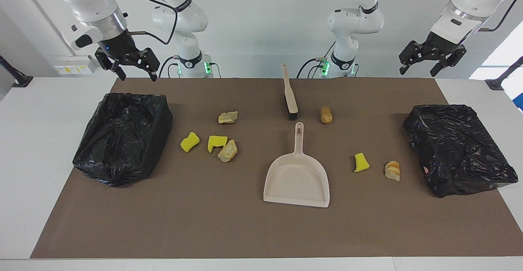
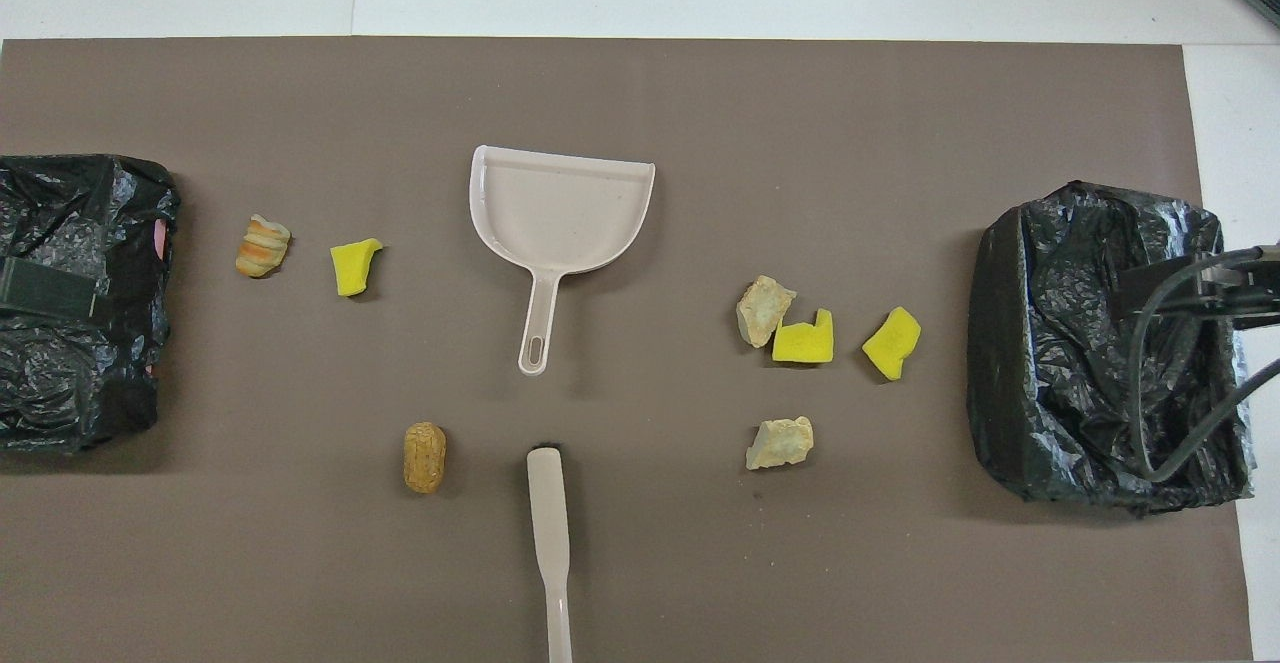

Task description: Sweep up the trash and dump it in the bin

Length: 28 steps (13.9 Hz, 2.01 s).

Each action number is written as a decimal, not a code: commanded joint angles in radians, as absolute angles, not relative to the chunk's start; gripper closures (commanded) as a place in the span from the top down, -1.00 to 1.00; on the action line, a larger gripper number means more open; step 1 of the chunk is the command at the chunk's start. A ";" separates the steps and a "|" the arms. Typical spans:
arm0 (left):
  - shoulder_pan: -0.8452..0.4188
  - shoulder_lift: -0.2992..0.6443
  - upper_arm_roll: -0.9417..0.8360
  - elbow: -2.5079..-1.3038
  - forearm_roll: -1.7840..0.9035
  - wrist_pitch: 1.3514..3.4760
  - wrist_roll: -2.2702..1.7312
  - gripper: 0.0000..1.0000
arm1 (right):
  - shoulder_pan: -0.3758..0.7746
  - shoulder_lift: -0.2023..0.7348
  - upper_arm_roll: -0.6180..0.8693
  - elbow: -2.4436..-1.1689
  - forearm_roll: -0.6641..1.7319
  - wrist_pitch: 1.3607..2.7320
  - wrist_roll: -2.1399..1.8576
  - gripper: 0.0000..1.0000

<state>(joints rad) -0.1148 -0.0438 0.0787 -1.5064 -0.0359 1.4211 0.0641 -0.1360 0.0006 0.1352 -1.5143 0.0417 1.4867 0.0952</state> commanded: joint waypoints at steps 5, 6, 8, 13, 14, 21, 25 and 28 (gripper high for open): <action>-0.112 -0.072 0.069 -1.545 -0.023 1.450 0.063 1.00 | -0.138 -0.005 0.138 -1.528 0.049 1.516 0.140 1.00; -0.113 -0.074 0.069 -1.545 -0.023 1.450 0.063 1.00 | -0.137 -0.006 0.138 -1.528 0.049 1.516 0.140 1.00; -0.114 -0.074 0.069 -1.545 -0.023 1.448 0.061 1.00 | -0.137 -0.008 0.138 -1.531 0.048 1.516 0.134 1.00; -0.114 -0.074 0.069 -1.545 -0.023 1.448 0.061 1.00 | -0.144 -0.008 0.138 -1.532 0.032 1.514 0.127 1.00; -0.115 -0.074 0.069 -1.545 -0.023 1.447 0.061 1.00 | -0.143 -0.011 0.137 -1.539 0.032 1.516 0.127 1.00; -0.126 -0.074 0.055 -1.545 -0.025 1.450 0.048 1.00 | -0.138 -0.029 0.140 -1.565 0.032 1.517 0.129 1.00; -0.155 -0.083 0.048 -1.566 -0.026 1.463 0.031 1.00 | -0.137 -0.037 0.141 -1.572 0.035 1.517 0.129 1.00; -0.237 -0.155 0.048 -1.705 -0.026 1.535 -0.058 1.00 | -0.120 -0.043 0.144 -1.582 0.038 1.516 0.127 1.00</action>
